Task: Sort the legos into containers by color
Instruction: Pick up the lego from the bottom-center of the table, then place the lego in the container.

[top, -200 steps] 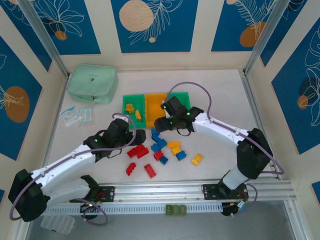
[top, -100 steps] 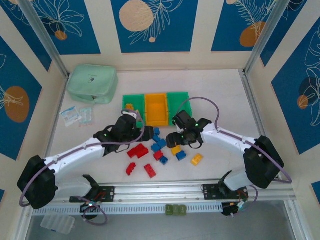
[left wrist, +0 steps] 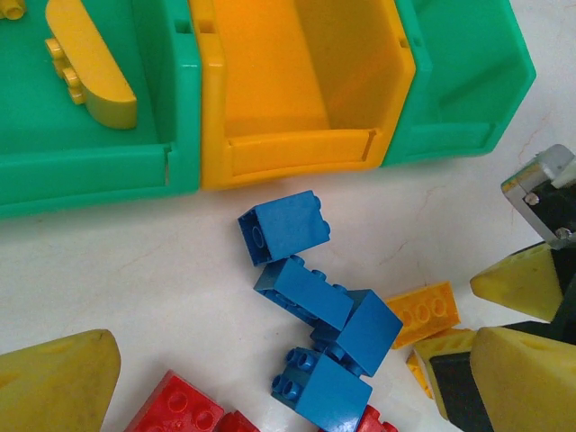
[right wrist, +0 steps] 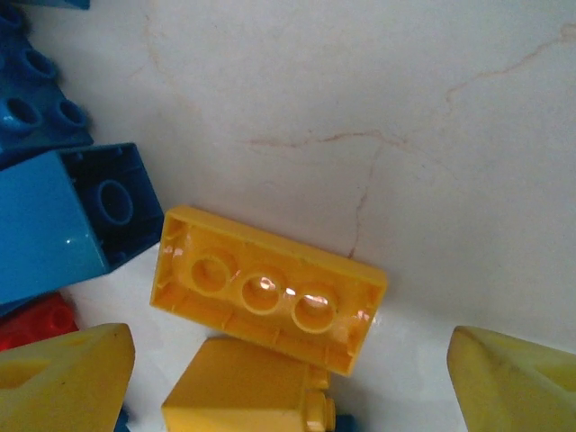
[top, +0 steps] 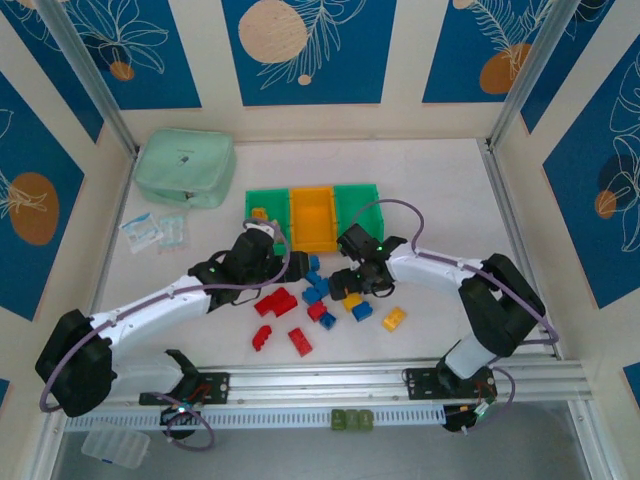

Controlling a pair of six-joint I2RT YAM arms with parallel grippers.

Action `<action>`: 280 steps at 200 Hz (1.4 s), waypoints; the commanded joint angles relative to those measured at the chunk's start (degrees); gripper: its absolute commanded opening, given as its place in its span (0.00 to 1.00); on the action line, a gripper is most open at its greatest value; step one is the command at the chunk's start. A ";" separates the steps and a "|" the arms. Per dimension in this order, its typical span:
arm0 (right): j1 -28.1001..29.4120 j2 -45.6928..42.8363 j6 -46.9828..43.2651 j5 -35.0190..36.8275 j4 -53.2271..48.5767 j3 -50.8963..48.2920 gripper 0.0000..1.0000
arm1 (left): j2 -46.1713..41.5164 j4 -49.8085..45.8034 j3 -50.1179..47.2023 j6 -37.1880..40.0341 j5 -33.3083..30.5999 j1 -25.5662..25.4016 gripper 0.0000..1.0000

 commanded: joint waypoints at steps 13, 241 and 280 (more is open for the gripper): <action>1.00 3.20 1.91 0.42 0.94 3.46 0.91 | -1.03 -0.23 1.29 0.26 -0.91 -0.58 0.99; 2.49 1.78 0.39 7.29 -5.61 9.24 0.62 | -6.28 -4.73 0.80 1.99 -5.51 -0.42 0.99; 2.84 2.79 -2.55 7.84 -6.75 16.24 0.62 | -11.14 -10.38 0.52 2.59 -9.04 -0.35 0.99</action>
